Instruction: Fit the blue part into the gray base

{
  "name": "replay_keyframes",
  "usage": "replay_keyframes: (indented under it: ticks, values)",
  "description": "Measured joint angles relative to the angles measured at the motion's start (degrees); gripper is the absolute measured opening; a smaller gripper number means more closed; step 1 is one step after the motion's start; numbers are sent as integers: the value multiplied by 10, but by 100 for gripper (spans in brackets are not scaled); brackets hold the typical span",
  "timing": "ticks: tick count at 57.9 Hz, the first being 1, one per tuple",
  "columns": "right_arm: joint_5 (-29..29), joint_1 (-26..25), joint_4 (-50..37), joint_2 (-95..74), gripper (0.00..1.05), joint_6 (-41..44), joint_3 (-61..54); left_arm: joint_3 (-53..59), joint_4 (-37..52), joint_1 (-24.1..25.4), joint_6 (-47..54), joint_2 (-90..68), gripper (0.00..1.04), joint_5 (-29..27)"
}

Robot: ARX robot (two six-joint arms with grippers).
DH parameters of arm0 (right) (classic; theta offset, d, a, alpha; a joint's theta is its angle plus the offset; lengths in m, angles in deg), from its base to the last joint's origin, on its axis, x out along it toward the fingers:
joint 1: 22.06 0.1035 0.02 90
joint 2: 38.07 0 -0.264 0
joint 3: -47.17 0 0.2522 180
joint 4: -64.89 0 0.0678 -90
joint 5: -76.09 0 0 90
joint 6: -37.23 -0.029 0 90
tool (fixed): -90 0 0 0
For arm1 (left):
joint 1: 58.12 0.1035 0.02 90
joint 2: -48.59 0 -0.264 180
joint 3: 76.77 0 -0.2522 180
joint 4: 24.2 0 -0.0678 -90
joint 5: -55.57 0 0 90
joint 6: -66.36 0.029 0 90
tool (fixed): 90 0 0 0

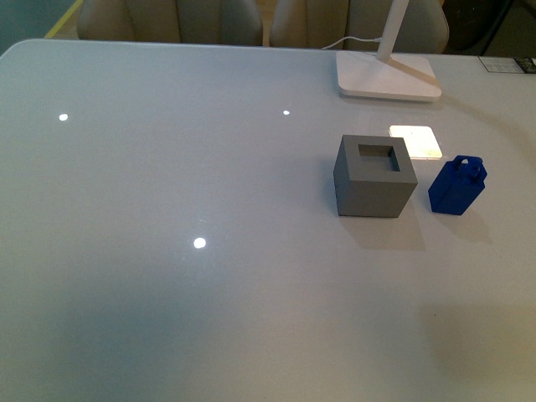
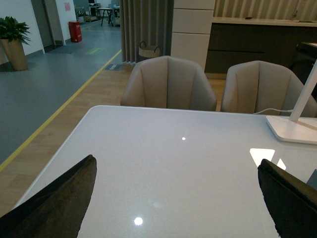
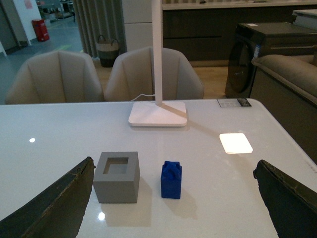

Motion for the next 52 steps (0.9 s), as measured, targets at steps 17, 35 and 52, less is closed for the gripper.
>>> replay_keyframes:
  ticks: [17,35,52]
  values:
    - [0,0,0,0,96,0,0,0,0,0,0,0,97,0]
    - [2,0,5,-3,96,1,2,0,0,0,0,0,97,0]
    - [-21,-35,35,-417,96,20,138,0,0,0,0,0,97,0]
